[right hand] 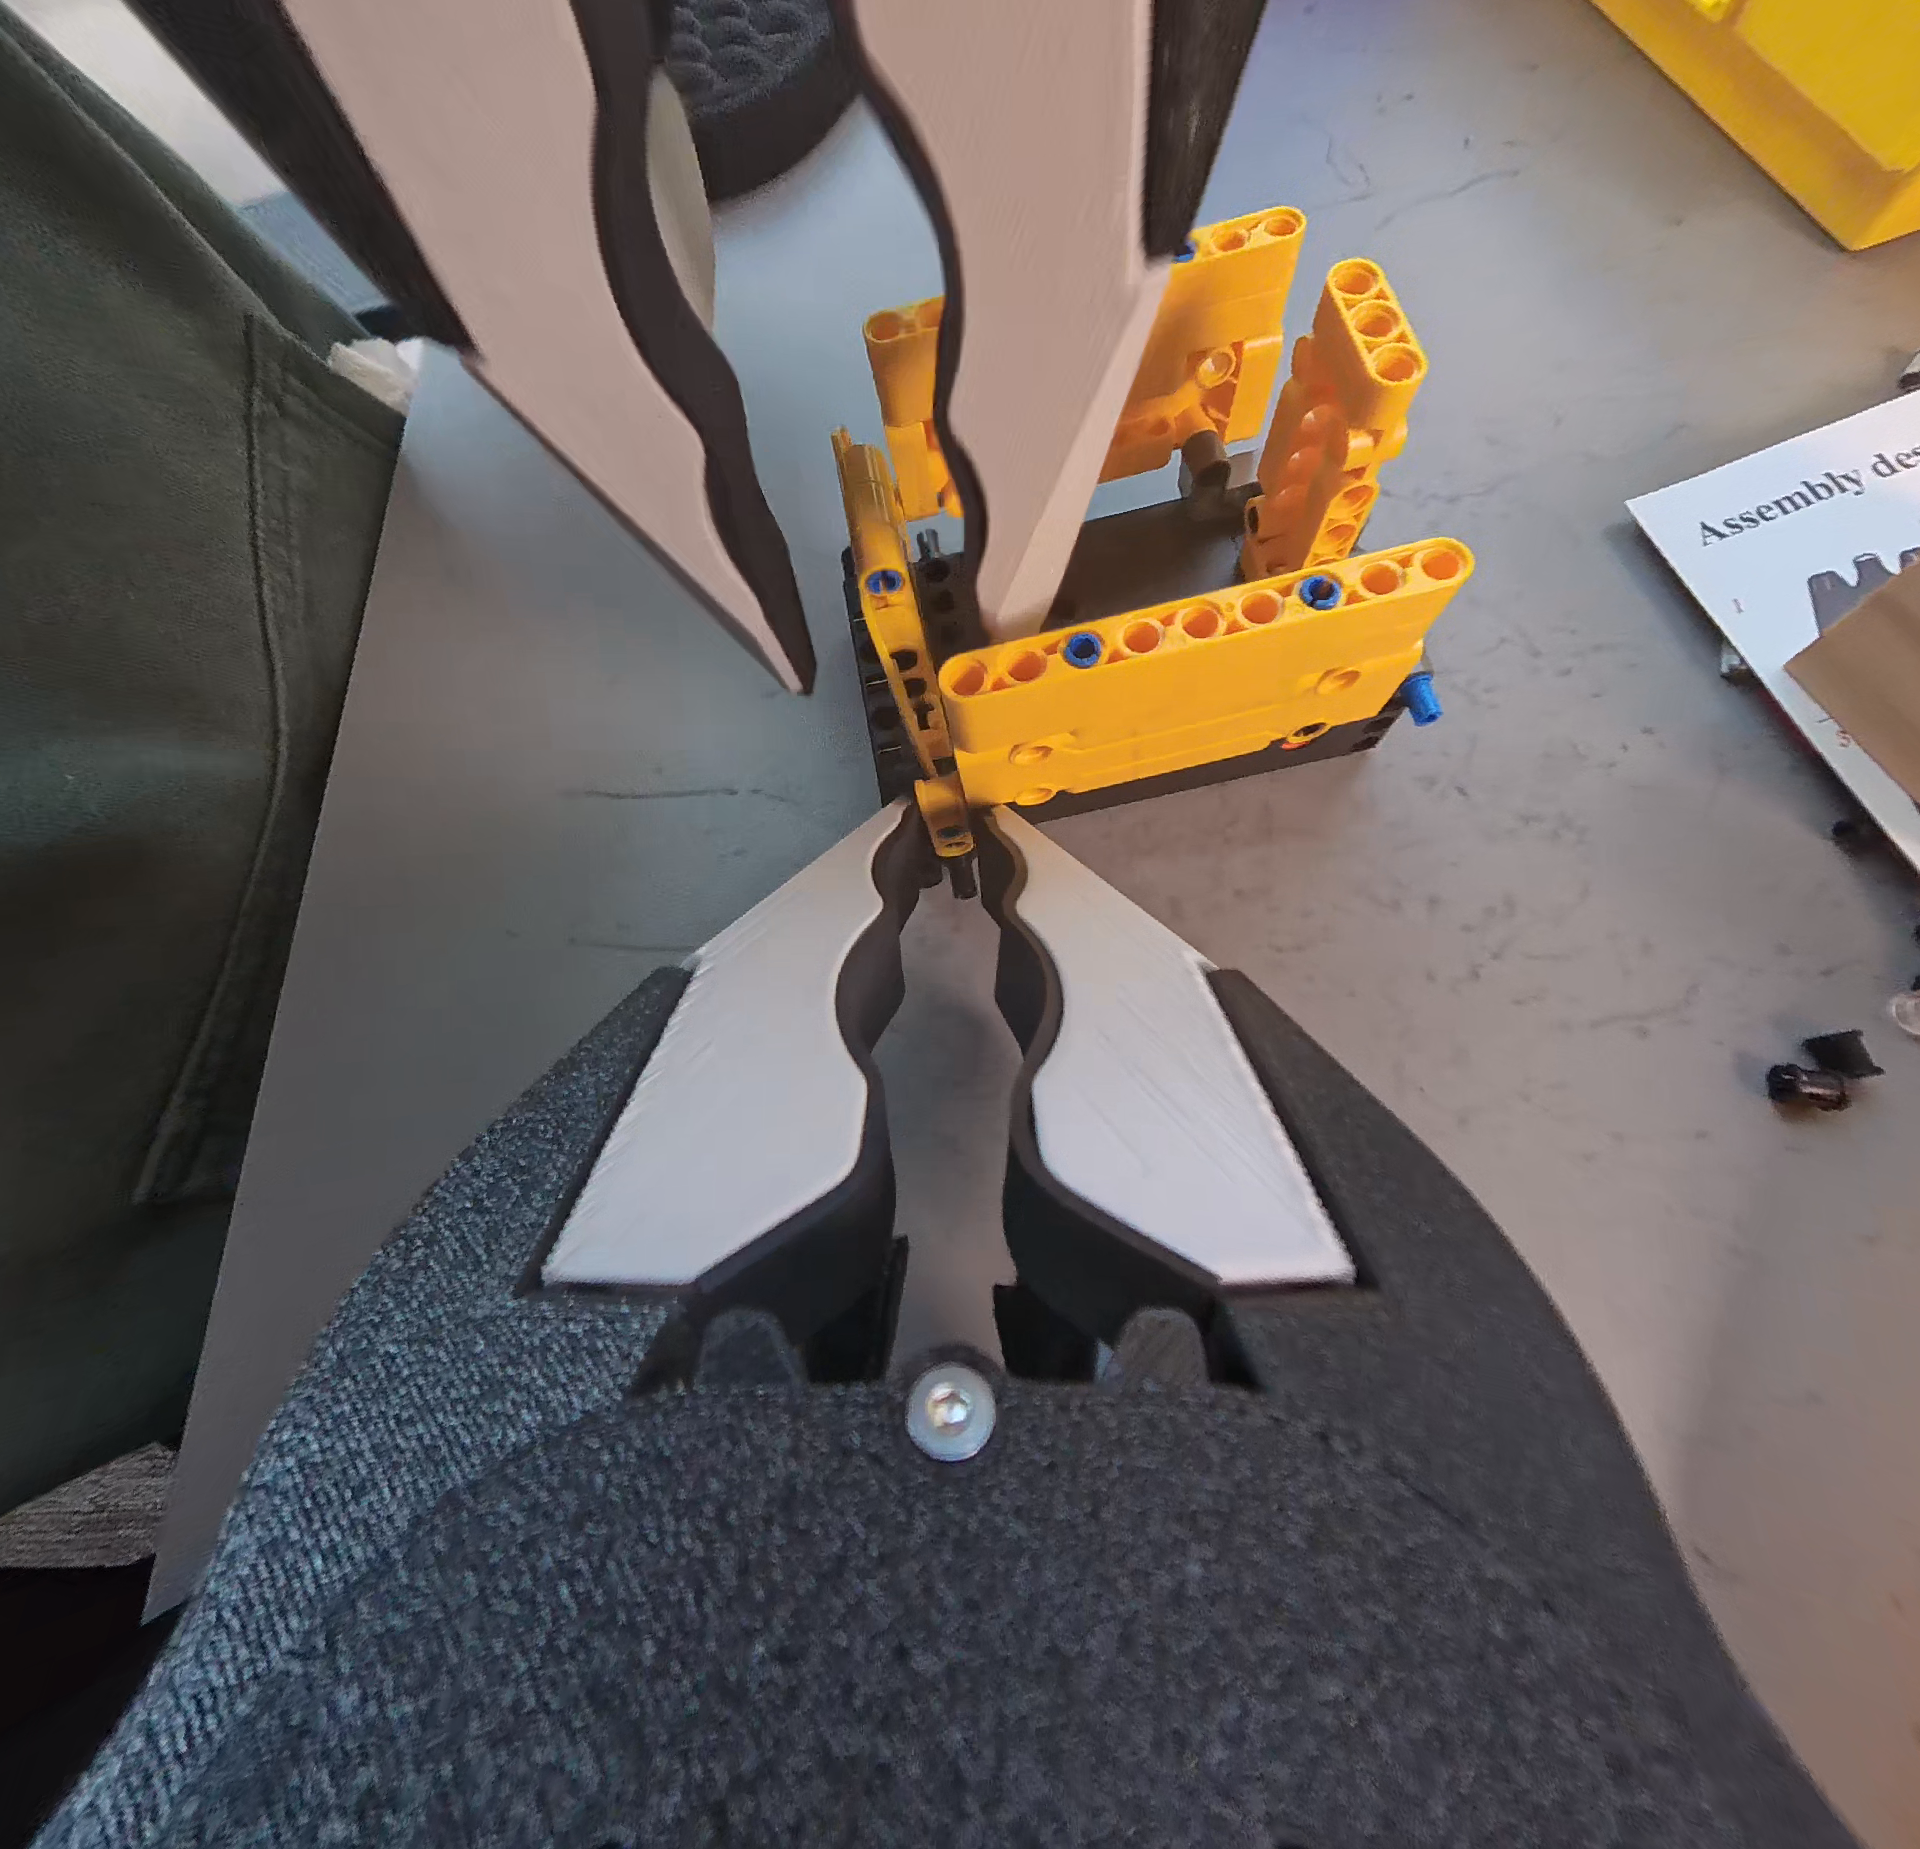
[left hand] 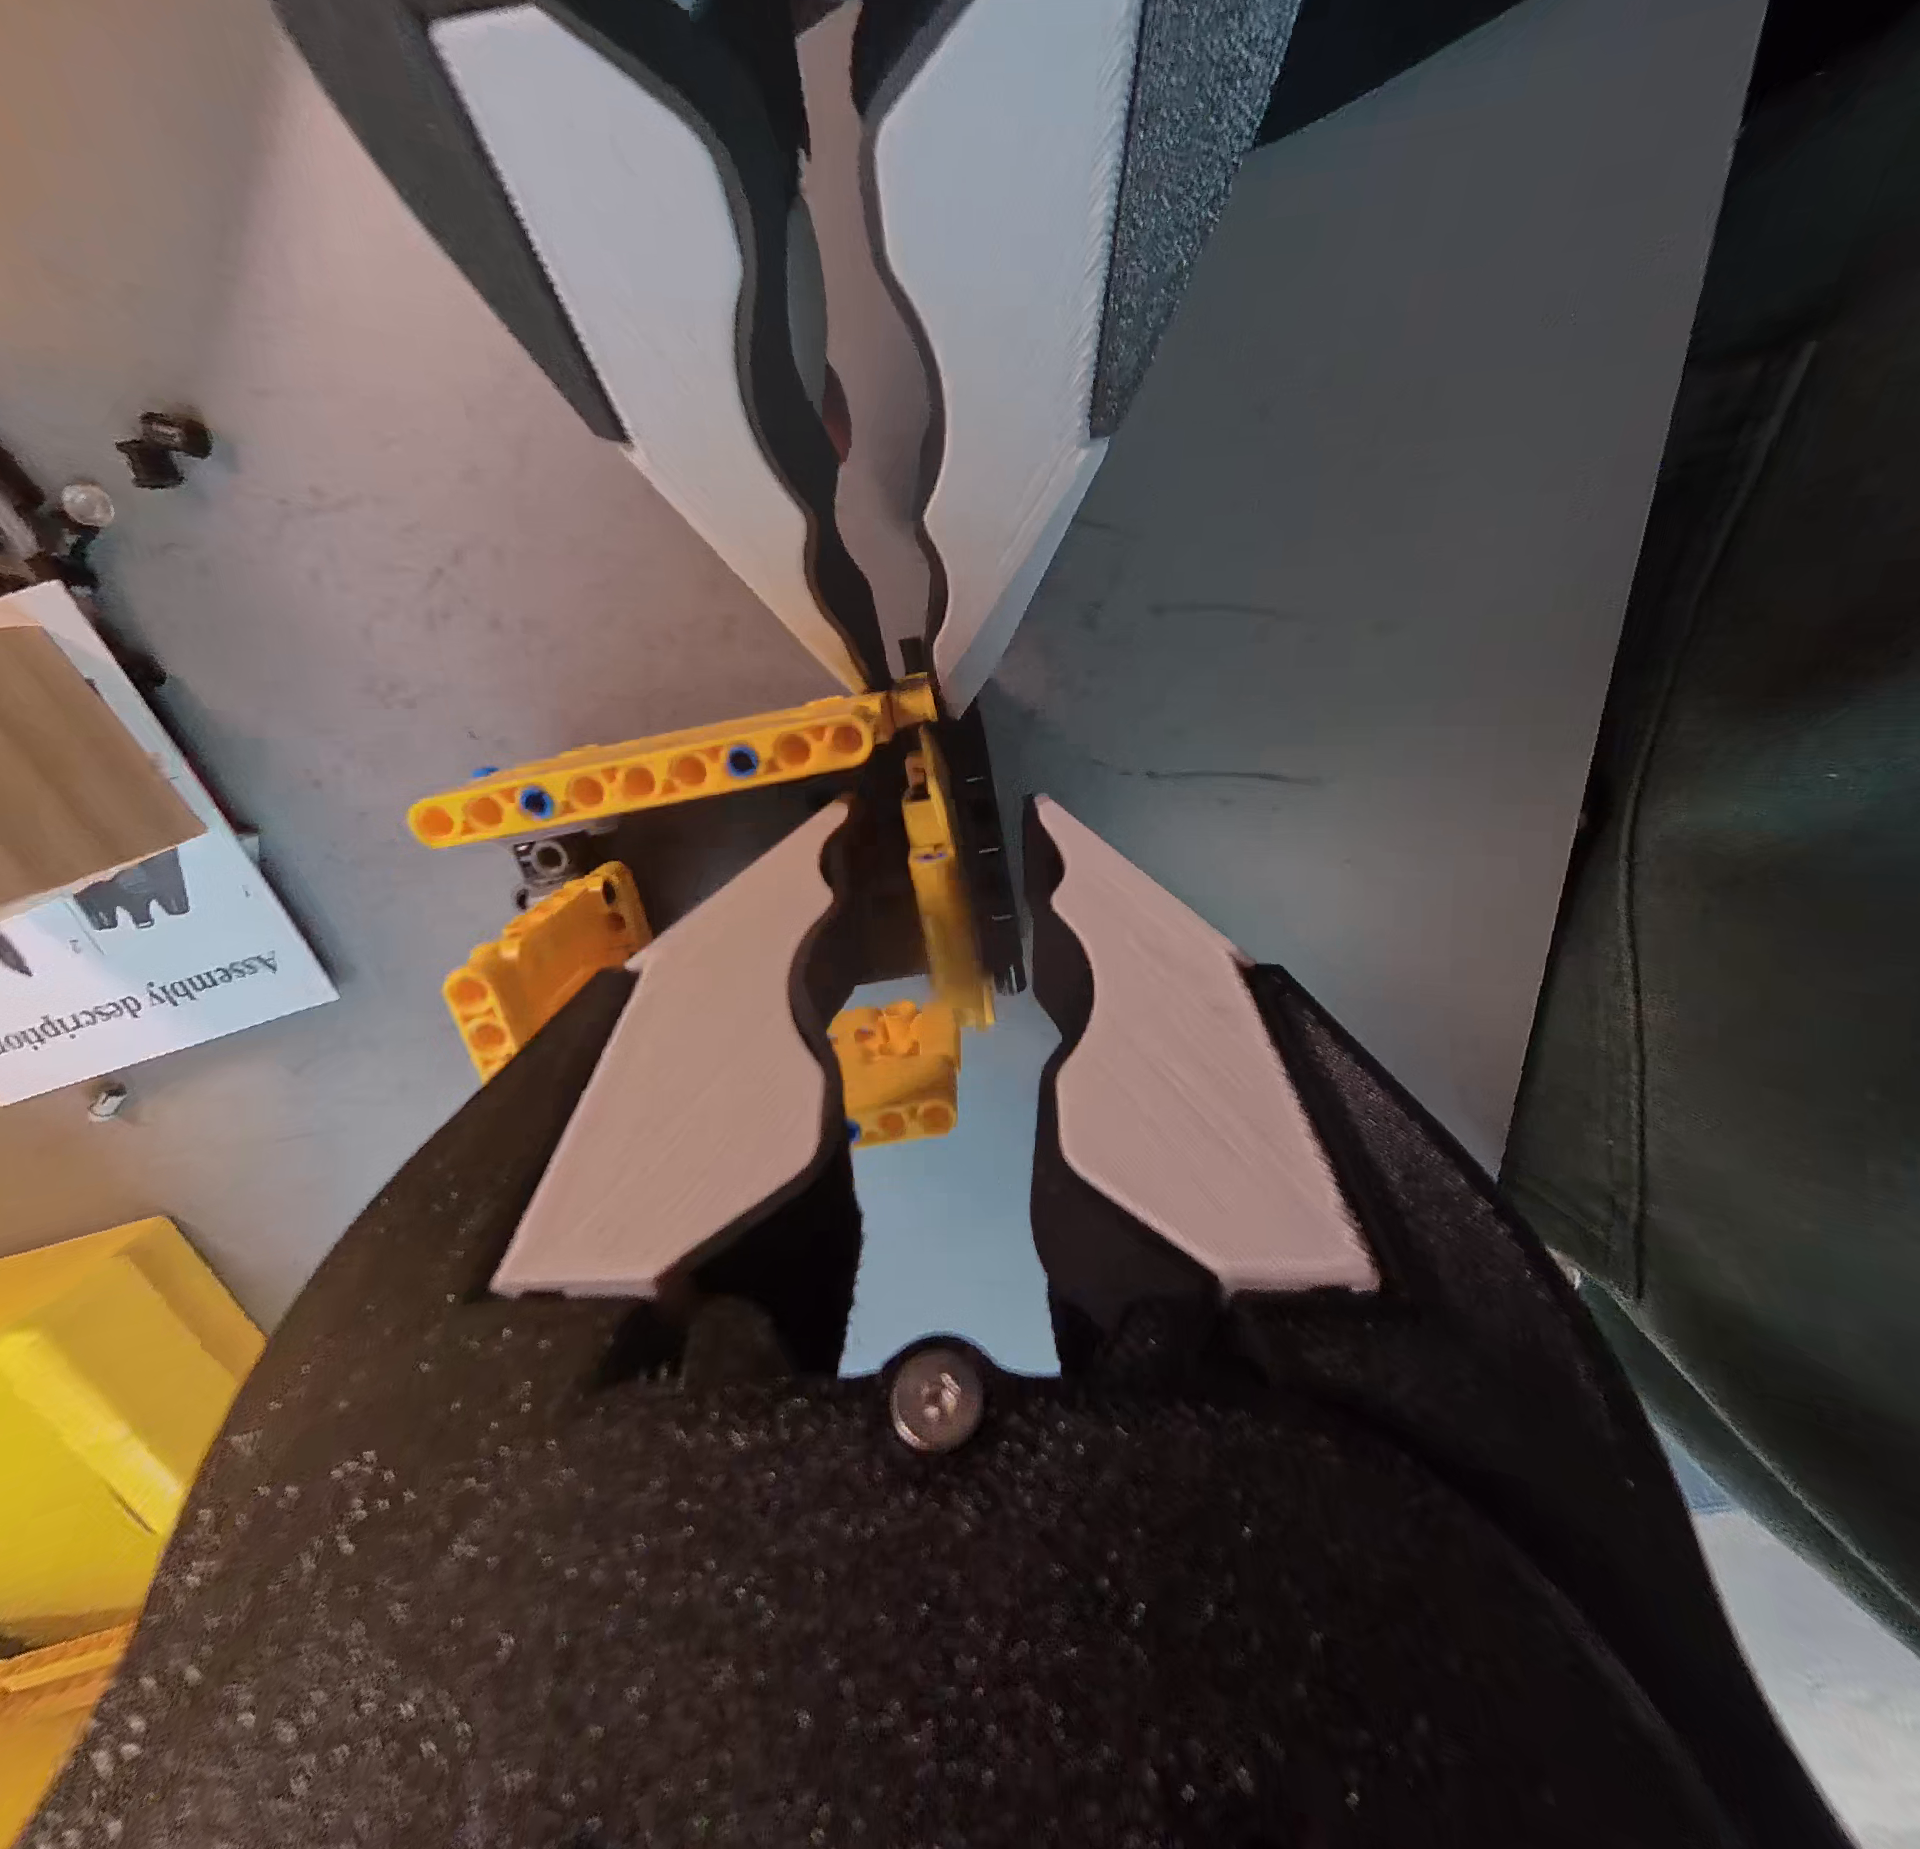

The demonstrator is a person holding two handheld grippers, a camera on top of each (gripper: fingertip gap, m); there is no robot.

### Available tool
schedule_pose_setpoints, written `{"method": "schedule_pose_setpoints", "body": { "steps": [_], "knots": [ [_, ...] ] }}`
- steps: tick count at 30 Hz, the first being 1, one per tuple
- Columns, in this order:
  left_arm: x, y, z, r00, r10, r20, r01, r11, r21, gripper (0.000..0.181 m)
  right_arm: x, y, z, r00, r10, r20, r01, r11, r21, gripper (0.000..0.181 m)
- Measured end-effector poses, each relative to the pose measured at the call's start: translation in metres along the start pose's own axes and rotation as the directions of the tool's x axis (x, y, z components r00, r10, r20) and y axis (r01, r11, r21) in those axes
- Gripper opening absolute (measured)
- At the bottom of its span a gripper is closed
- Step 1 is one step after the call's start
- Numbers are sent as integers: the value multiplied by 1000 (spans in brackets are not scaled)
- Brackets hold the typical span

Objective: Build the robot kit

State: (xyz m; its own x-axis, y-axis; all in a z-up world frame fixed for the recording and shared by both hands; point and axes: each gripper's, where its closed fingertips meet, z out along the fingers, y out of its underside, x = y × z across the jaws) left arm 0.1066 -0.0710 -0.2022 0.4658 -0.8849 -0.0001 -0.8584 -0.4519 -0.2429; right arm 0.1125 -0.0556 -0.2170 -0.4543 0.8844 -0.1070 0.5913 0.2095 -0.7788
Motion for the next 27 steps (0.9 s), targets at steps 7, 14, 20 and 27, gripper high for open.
{"method": "schedule_pose_setpoints", "body": {
  "steps": [7, 14, 20, 27],
  "knots": [
    [1, 35, -58, 982, -186, 39, 168, 947, 275, 36, -2, -2, -5, 1000, -6, 4, 6, 1000, 5, 16],
    [23, 65, -4, 921, -381, -83, 376, 814, 443, 8, -2, 4, -2, 1000, -22, 19, 23, 999, -40, 4],
    [8, 51, 6, 918, -394, -40, 360, 789, 498, 3, -2, 4, -2, 1000, -22, -1, 22, 999, -45, 2],
    [6, 48, 6, 950, -313, -11, 284, 845, 453, 0, 2, 3, -2, 998, -68, -18, 66, 995, -72, 0]
  ]
}}
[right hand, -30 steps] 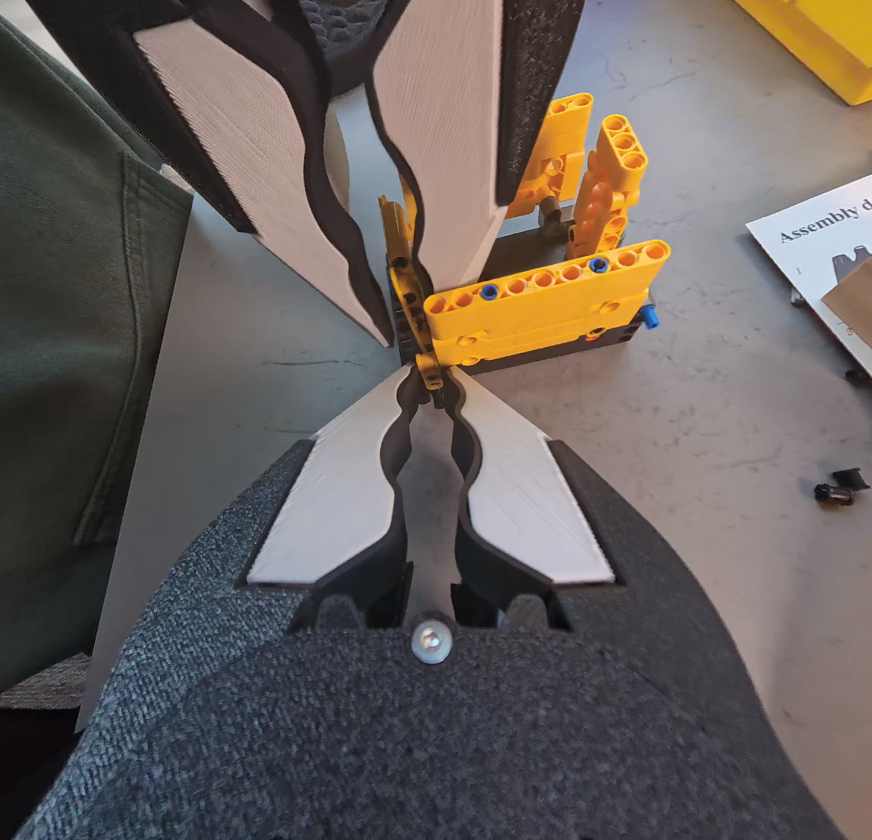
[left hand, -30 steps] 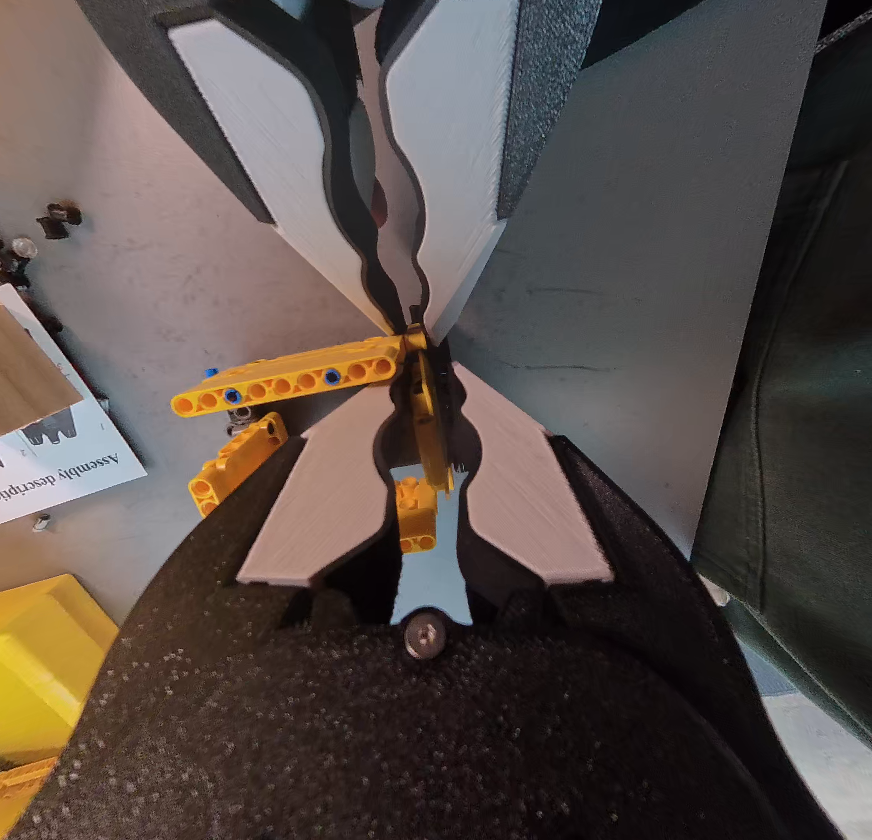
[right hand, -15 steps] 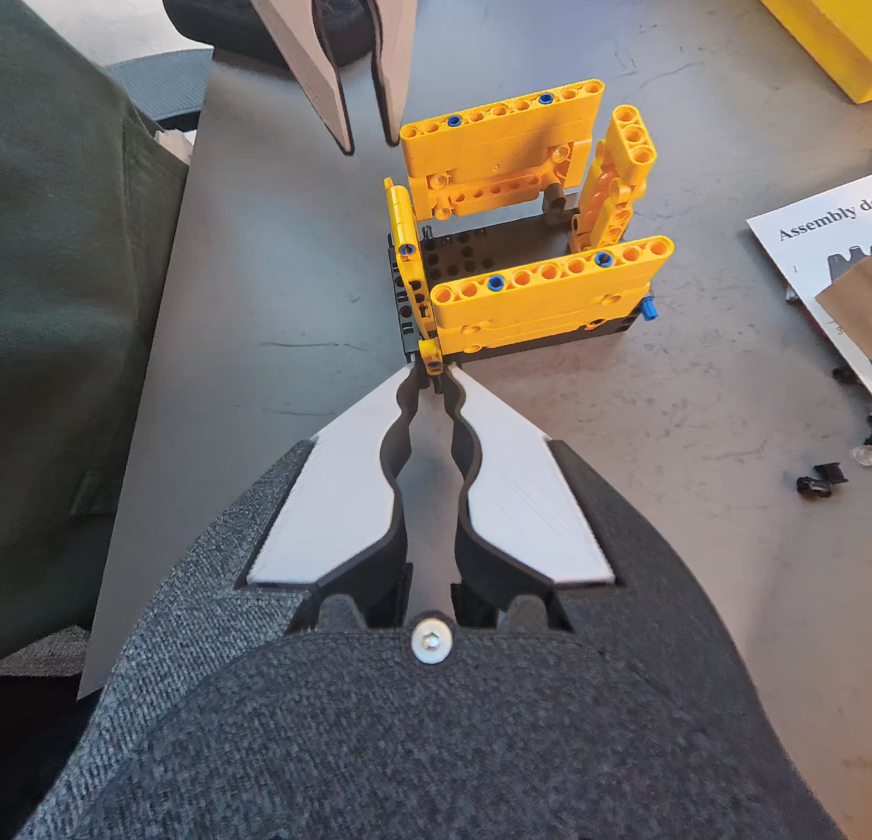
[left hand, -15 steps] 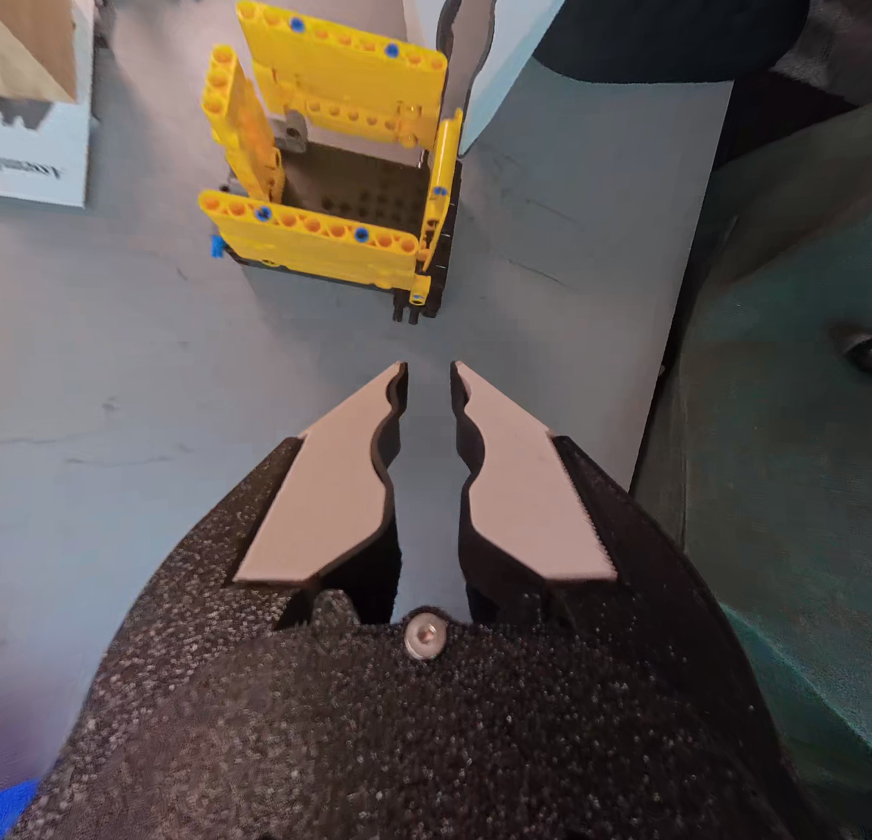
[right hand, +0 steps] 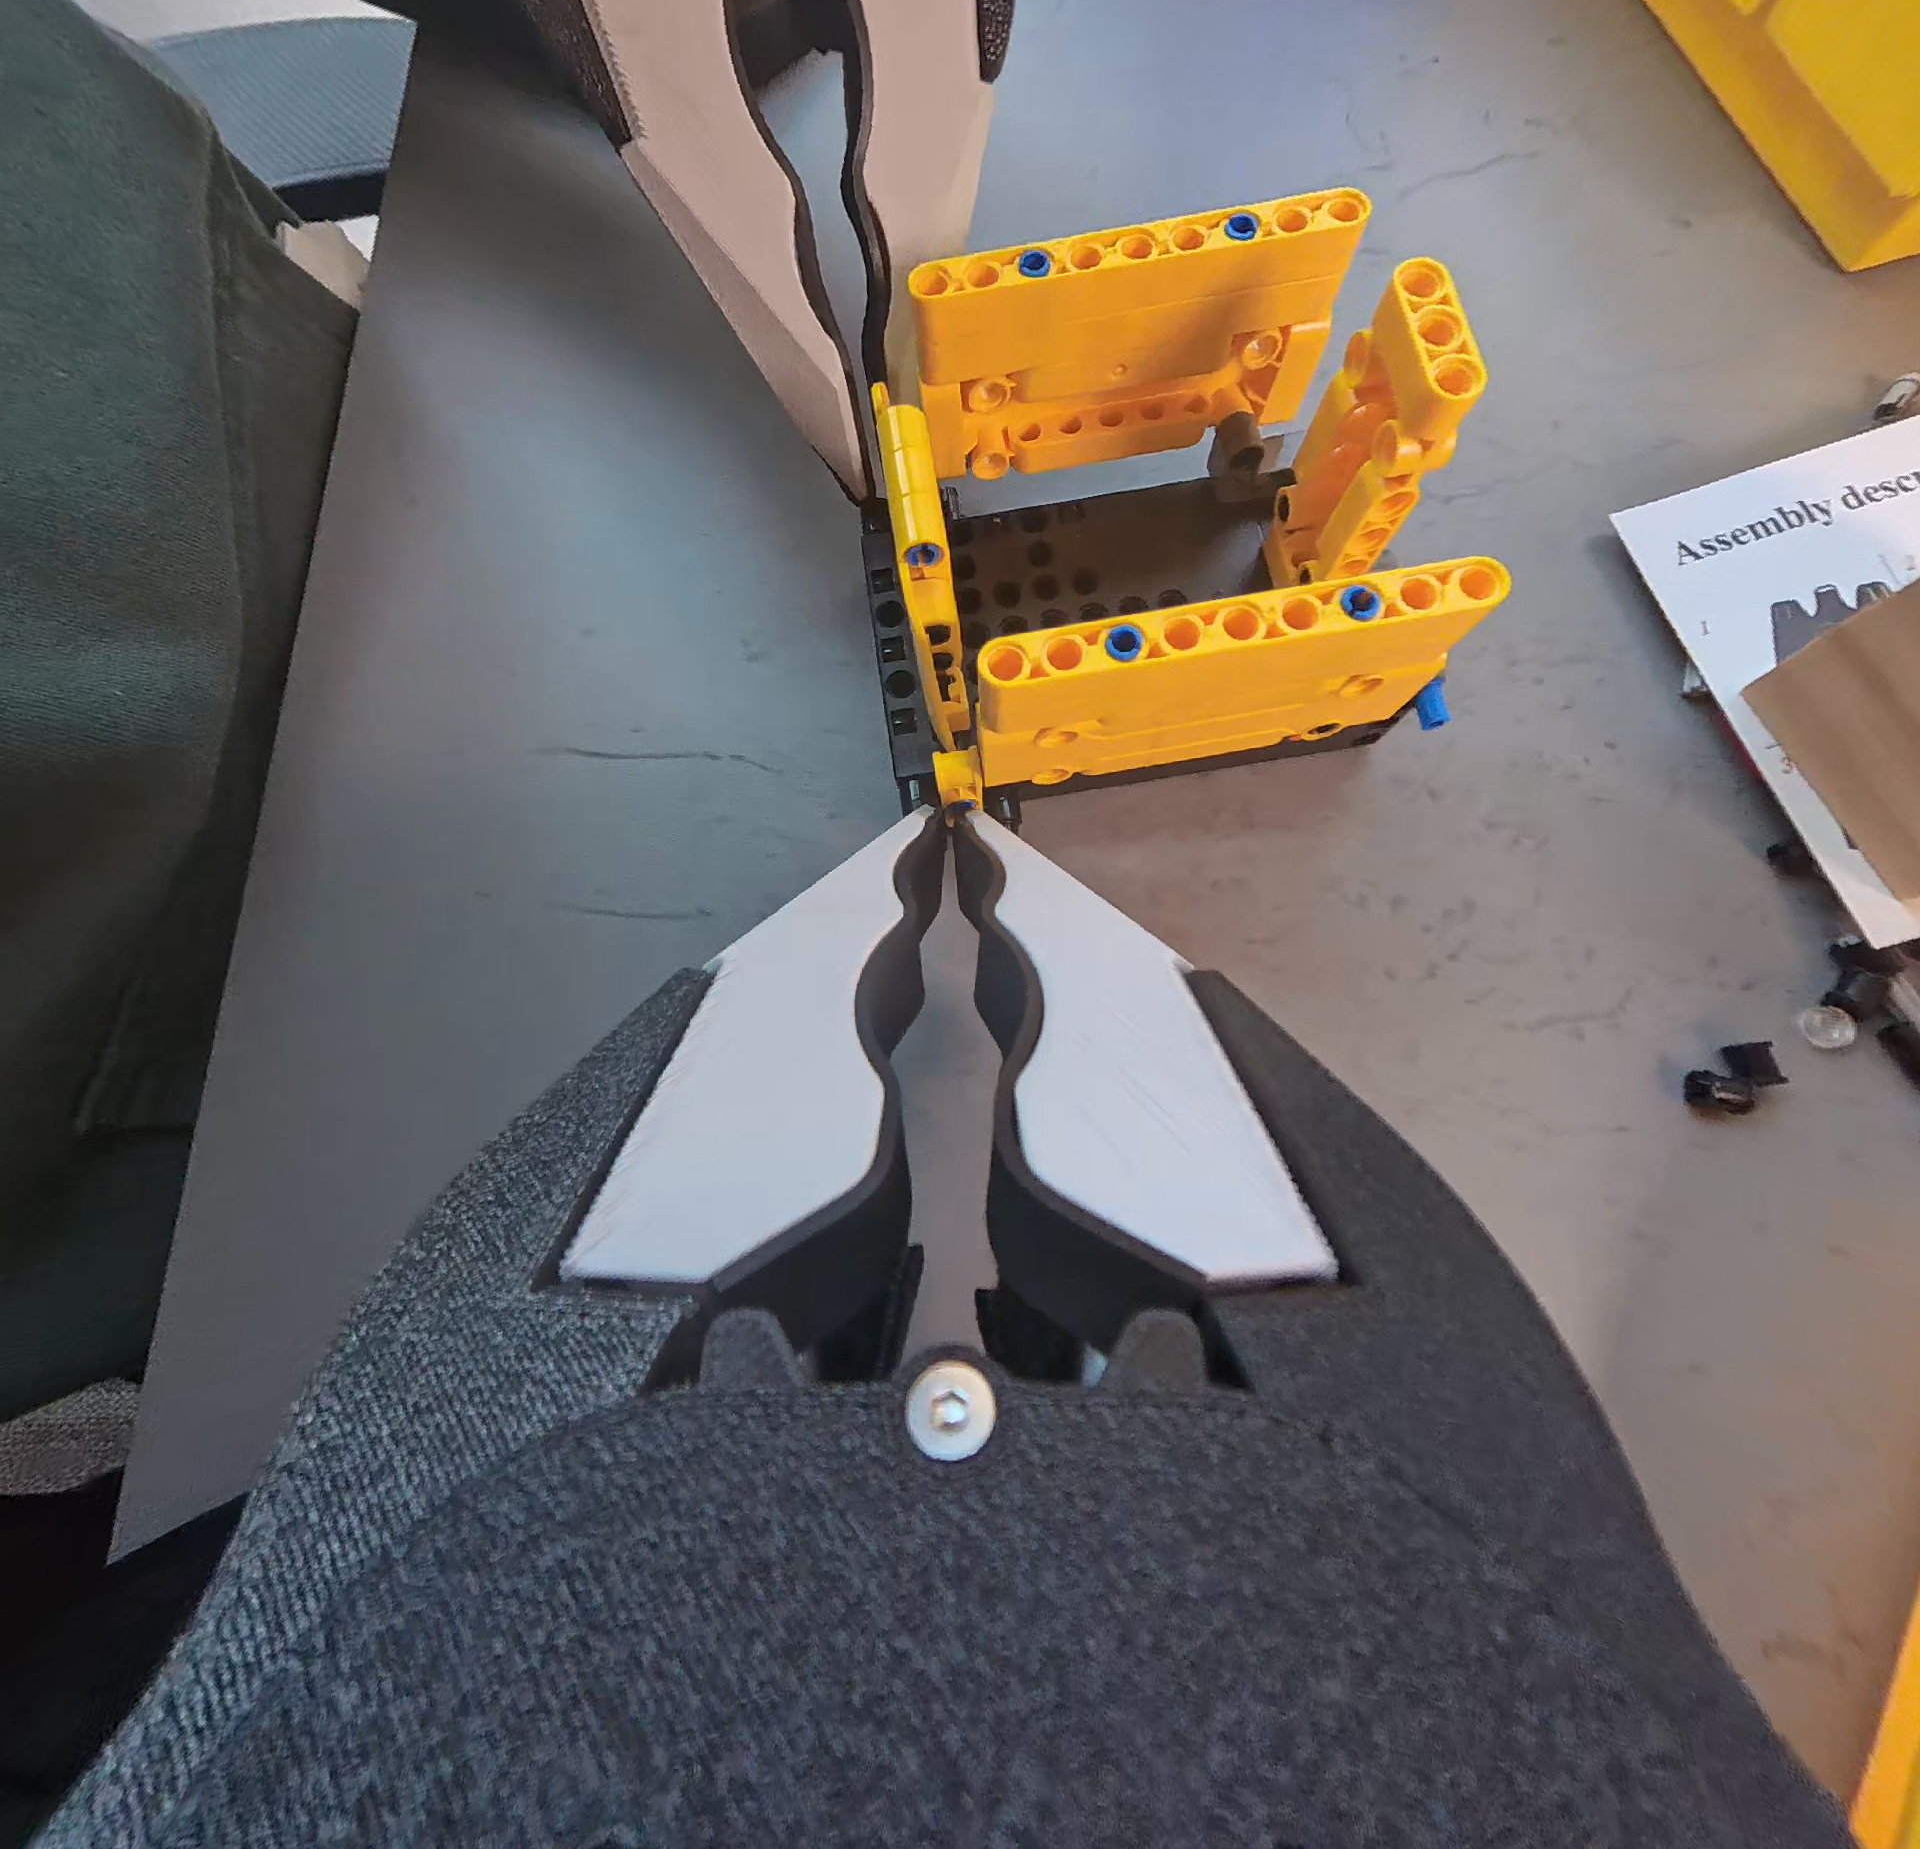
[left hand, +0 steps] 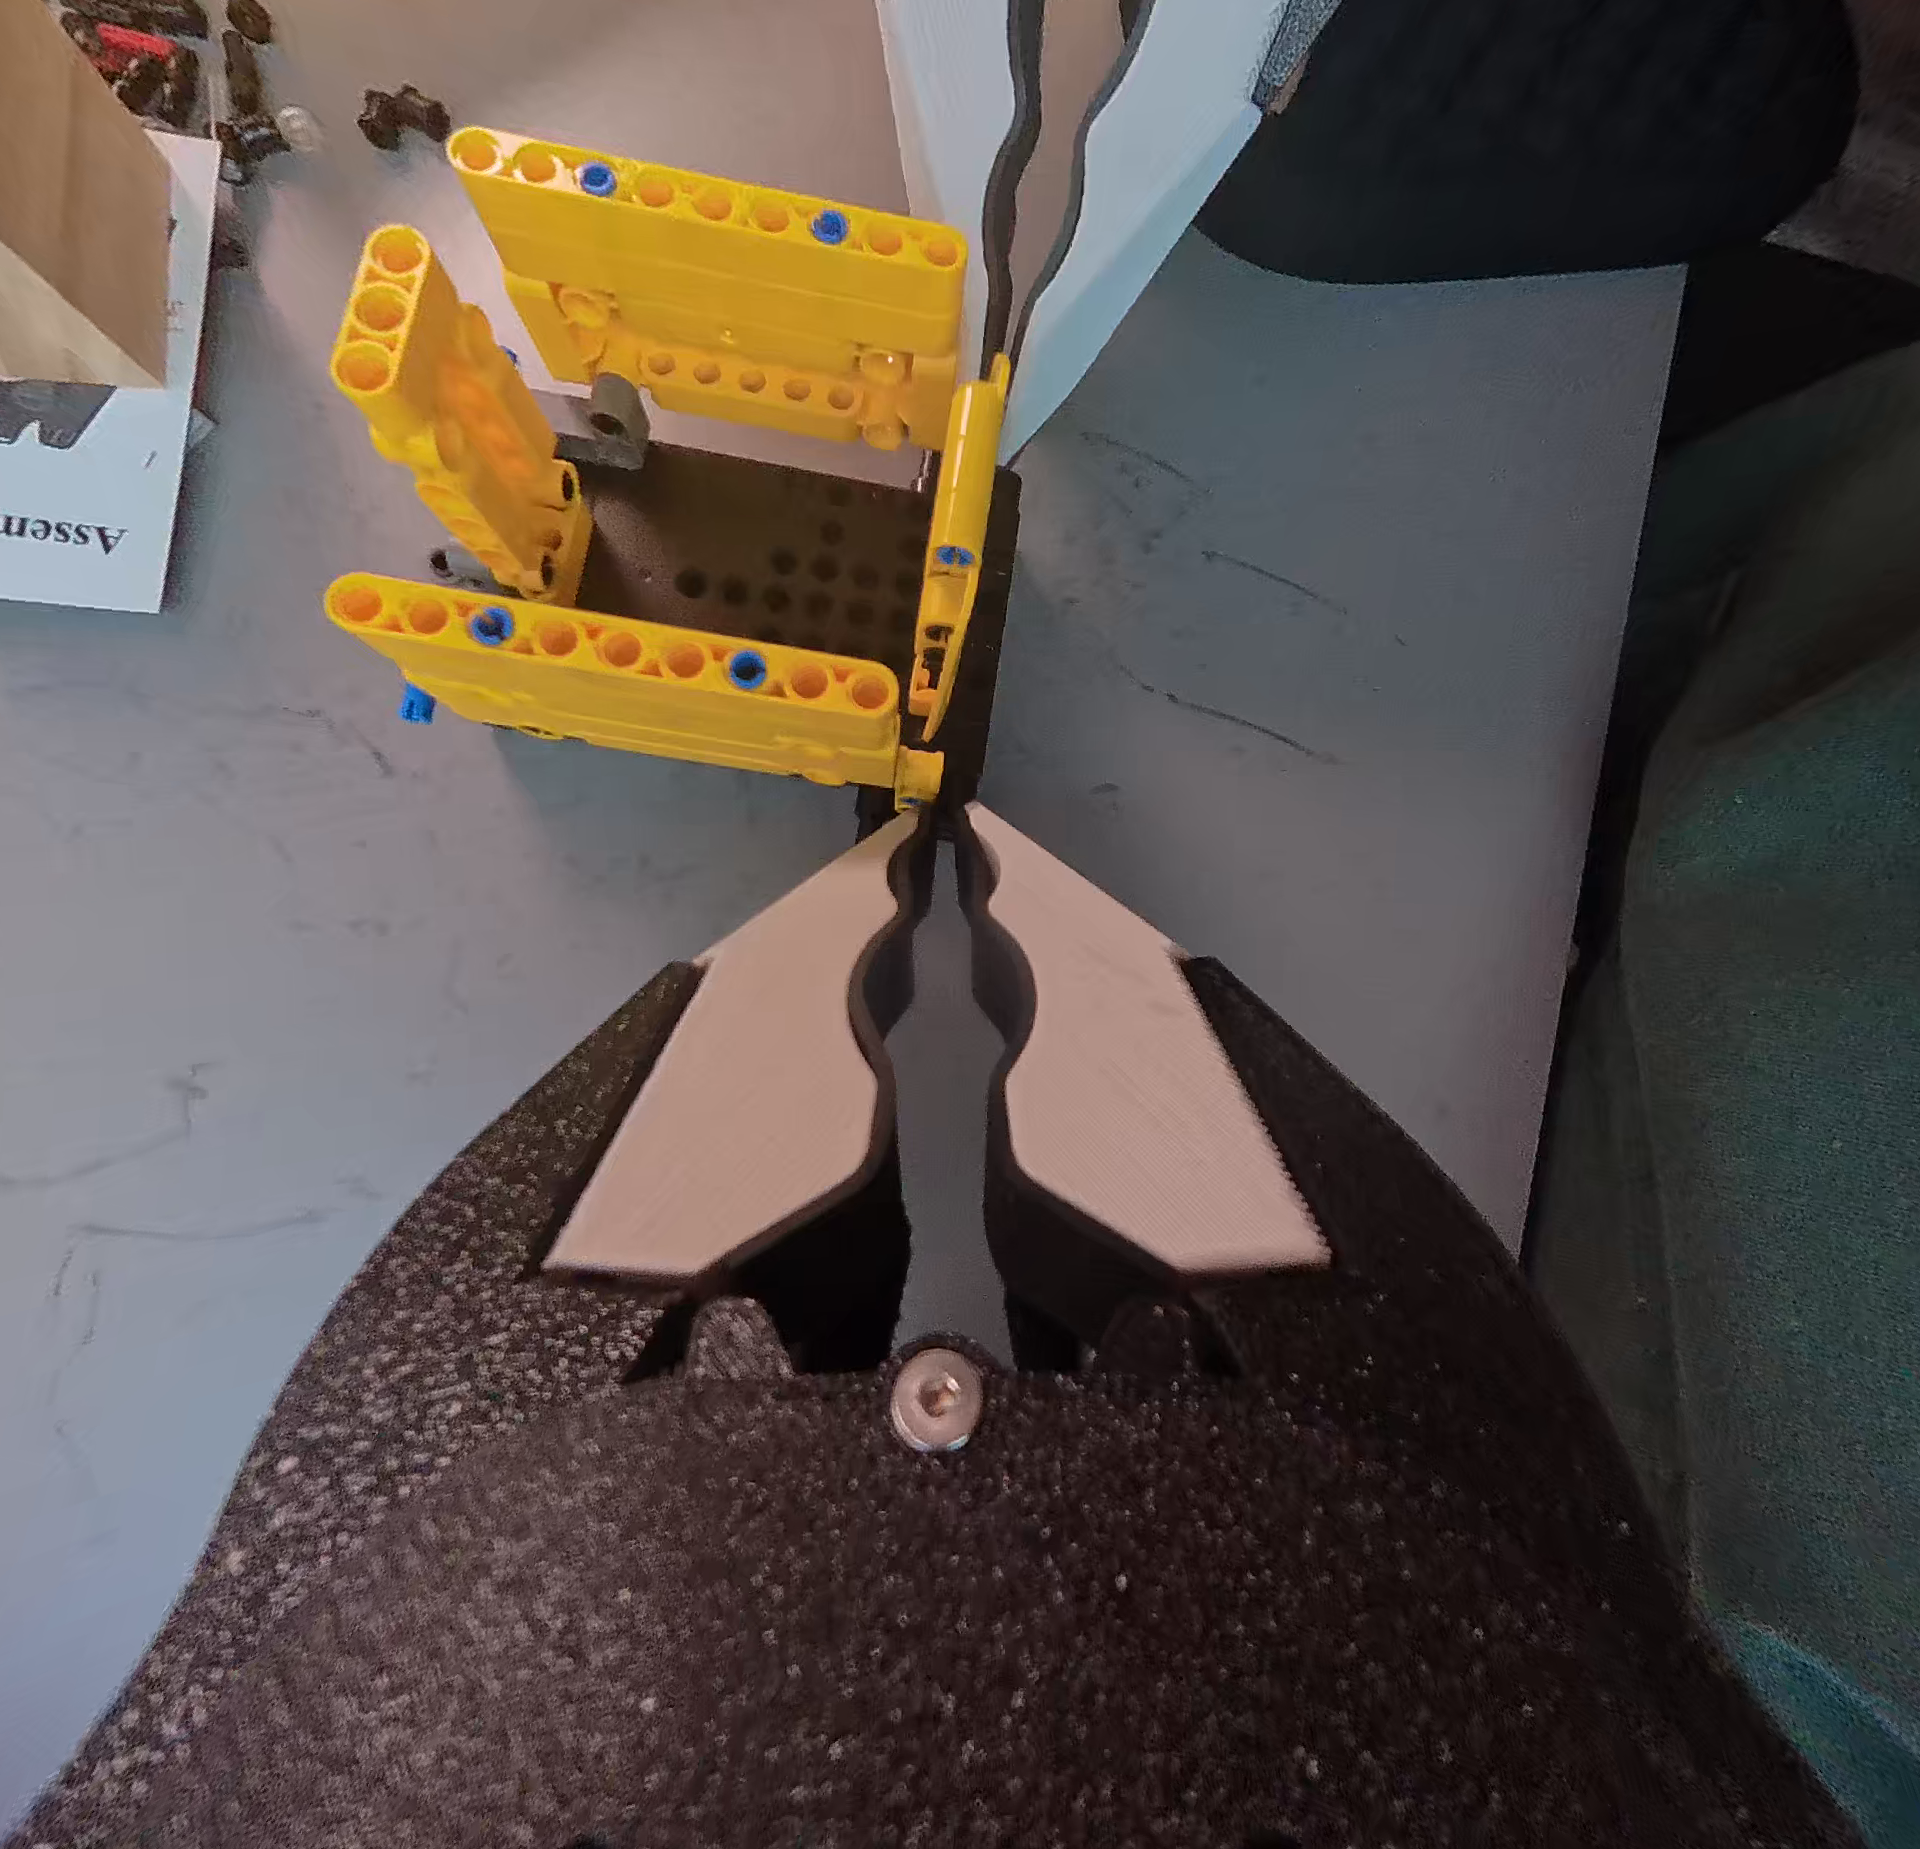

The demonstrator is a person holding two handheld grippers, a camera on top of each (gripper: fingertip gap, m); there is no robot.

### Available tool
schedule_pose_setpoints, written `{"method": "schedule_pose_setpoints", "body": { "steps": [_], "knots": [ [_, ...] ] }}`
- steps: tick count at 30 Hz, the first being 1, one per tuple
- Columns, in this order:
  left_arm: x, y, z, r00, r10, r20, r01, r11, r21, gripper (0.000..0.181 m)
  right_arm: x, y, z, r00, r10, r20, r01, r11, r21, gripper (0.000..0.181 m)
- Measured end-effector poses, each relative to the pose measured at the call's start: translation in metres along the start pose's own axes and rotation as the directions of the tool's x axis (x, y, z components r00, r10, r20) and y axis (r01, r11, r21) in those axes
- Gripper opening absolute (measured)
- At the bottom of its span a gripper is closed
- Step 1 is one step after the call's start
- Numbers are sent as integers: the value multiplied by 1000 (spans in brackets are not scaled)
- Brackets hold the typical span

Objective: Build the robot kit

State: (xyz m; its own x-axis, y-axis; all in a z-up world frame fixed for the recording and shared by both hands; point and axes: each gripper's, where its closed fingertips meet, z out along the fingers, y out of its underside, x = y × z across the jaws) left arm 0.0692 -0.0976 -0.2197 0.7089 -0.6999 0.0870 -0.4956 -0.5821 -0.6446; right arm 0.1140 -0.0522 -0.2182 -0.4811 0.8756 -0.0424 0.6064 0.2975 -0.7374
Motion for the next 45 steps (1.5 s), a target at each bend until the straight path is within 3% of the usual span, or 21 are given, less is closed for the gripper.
{"method": "schedule_pose_setpoints", "body": {
  "steps": [9, 22, 30, 35, 45],
  "knots": [
    [-2, -2, 0, 993, 103, -55, -110, 984, -138, 0, 0, -1, 1, 1000, -23, 17, 24, 999, -32, 0],
    [-3, 0, 0, 982, 176, -67, -187, 955, -230, 0, 0, -1, 1, 999, -50, 1, 50, 995, -86, 0],
    [-11, -4, -16, 996, 39, -86, -45, 997, -64, 7, 9, -8, -8, 998, 5, -64, -4, 1000, 8, 6],
    [-13, -3, -6, 997, -16, -77, 16, 1000, -6, 6, 8, -7, -4, 999, 31, -27, -31, 999, 20, 5],
    [-16, -6, -4, 997, 59, -57, -62, 997, -43, 4, 6, -11, -2, 997, 63, 36, -65, 997, 51, 0]
  ]
}}
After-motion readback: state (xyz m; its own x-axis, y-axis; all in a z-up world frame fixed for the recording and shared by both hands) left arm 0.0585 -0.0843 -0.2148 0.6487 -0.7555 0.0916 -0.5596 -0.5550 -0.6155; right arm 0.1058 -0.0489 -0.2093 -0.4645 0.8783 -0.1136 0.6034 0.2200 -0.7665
